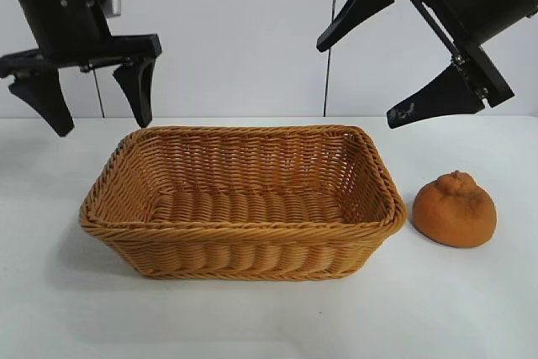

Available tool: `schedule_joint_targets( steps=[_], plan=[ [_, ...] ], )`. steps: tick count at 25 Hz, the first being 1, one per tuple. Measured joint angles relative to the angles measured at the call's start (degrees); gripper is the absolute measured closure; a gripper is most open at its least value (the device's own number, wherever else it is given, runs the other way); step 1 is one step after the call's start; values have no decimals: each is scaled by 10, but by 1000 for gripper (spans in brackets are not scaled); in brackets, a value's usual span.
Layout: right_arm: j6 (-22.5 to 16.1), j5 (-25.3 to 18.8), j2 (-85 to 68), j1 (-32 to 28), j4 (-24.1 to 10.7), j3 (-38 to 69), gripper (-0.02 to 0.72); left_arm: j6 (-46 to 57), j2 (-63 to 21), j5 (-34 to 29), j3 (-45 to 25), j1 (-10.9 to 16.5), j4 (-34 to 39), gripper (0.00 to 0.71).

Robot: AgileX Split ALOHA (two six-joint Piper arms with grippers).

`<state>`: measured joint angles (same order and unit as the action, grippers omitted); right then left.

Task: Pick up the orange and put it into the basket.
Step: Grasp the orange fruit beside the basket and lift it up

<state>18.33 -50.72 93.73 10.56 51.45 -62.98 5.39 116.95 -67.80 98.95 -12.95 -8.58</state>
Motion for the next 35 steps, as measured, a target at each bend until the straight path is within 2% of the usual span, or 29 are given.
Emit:
schedule_joint_targets(
  steps=[3,9,12,18,22,25,35],
  plan=[
    [0,0,0,0,-1,0,39,-3,-14,-12,2,24,19,66],
    [0,0,0,0,-1,0,39,-20,-17,-17,2,90,31,66],
    [0,0,0,0,-1,0,39,-22,-17,-17,2,94,32,66],
    [0,-1,0,0,-2,0,39,-26,-58,-16,-29,78,30,66],
    [0,-1,0,0,-2,0,39,-33,-133,-17,-105,77,30,66],
    [0,-1,0,0,-3,0,39,-46,-206,-17,-192,77,32,66],
    [0,-1,0,0,-4,0,39,-54,-503,-14,-459,77,31,66]
  ],
)
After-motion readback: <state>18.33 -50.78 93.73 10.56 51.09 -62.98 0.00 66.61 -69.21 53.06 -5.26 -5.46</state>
